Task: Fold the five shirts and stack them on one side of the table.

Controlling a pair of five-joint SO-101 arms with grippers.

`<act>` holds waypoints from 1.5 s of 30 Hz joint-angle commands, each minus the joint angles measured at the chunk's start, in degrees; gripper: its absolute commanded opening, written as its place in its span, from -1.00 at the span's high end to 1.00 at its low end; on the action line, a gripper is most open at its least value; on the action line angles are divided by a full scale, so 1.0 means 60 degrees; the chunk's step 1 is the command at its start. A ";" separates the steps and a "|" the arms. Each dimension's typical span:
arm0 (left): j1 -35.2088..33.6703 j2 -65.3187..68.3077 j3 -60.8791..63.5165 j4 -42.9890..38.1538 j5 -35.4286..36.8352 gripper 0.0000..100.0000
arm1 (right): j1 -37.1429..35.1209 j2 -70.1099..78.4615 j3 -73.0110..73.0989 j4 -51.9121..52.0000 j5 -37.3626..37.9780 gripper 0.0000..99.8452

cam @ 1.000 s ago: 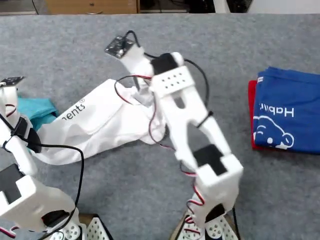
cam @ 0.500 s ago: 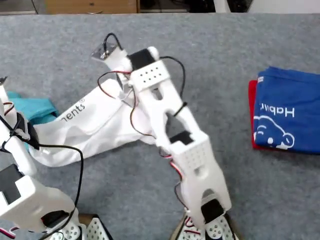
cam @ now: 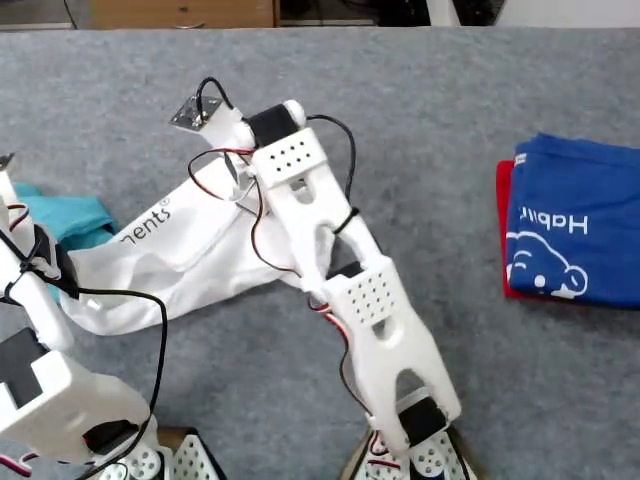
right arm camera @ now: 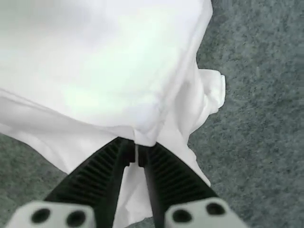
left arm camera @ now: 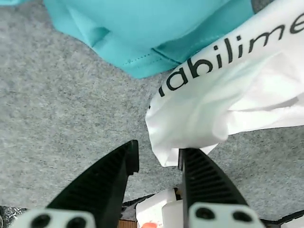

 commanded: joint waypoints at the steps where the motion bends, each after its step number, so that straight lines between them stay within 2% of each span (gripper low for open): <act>1: -0.0073 -0.0388 -0.0117 -0.0088 0.0015 0.70 | 0.0330 -0.0945 -0.0374 0.0190 0.0103 1.00; 6: -0.0073 -0.0462 -0.0132 -0.0088 0.0015 0.70 | 0.0799 -0.2000 0.0300 0.0205 0.0352 1.00; 16: -0.0527 -0.0476 -0.2432 0.0425 0.0015 0.70 | 0.1546 -0.6059 0.5619 0.0190 0.1158 1.00; 23: -0.0484 -0.0491 -0.3018 0.0425 -0.0015 0.69 | 0.2249 -0.8432 0.8418 0.0190 0.1993 1.00; 27: -0.0454 -0.0784 -0.2579 0.0440 -0.0938 0.70 | 0.2733 -0.9282 0.9575 0.0161 0.2315 1.00; 31: 0.0249 -0.1810 -0.0952 0.0440 -0.1934 0.70 | 0.2879 -0.9443 1.0352 0.0132 0.2271 1.00; 38: 0.2330 -0.4623 0.2374 0.0440 -0.3033 0.69 | 0.2967 -0.9516 1.0513 0.0015 0.2227 1.00; 43: 0.4000 -0.5502 0.4249 0.0425 -0.3033 0.69 | 0.3465 -0.9516 1.0542 0.0073 0.2227 1.00; 45: 0.4498 -0.5531 0.4806 0.0425 -0.2637 0.69 | 0.3729 -0.9516 1.0557 0.0073 0.2227 1.00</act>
